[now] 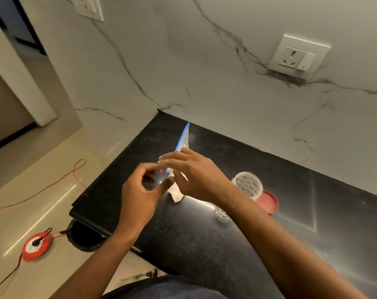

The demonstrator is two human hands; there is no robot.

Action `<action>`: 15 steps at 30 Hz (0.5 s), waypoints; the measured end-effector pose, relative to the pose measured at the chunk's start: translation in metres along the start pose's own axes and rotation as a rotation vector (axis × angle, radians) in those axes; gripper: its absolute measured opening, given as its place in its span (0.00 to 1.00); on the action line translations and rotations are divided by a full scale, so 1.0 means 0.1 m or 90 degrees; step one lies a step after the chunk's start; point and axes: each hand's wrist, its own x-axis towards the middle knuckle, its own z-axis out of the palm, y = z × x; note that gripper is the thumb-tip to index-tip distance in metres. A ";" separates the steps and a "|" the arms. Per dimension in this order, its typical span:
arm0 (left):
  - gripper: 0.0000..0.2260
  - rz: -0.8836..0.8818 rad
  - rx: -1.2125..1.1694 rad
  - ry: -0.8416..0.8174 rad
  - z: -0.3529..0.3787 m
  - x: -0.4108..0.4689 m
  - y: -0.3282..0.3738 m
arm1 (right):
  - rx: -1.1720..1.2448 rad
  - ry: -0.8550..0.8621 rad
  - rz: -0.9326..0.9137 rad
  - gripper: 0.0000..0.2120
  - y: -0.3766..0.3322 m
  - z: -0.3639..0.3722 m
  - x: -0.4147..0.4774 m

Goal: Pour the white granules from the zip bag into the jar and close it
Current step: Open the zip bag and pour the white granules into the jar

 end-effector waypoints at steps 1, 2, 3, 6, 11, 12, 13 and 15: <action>0.24 -0.024 0.006 -0.006 0.00 0.01 -0.03 | -0.028 -0.028 -0.018 0.23 0.01 0.01 0.04; 0.24 -0.036 0.009 -0.005 0.01 0.01 -0.06 | -0.050 -0.051 -0.029 0.23 0.02 0.01 0.07; 0.25 -0.036 0.010 0.003 0.01 0.02 -0.07 | -0.064 -0.066 -0.038 0.22 0.03 0.01 0.10; 0.26 0.009 0.036 0.021 -0.01 0.03 -0.09 | -0.087 -0.084 -0.068 0.16 0.07 -0.03 0.14; 0.25 0.049 0.059 0.019 -0.03 0.03 -0.11 | -0.116 -0.128 -0.100 0.15 0.13 -0.14 0.20; 0.25 0.047 0.053 0.019 -0.02 0.03 -0.10 | -0.122 -0.138 -0.102 0.16 0.13 -0.17 0.23; 0.25 0.046 0.047 0.021 -0.02 0.03 -0.10 | -0.130 -0.142 -0.103 0.16 0.13 -0.20 0.25; 0.26 0.053 0.035 0.029 -0.05 0.03 -0.08 | -0.144 -0.144 -0.106 0.15 0.13 -0.25 0.29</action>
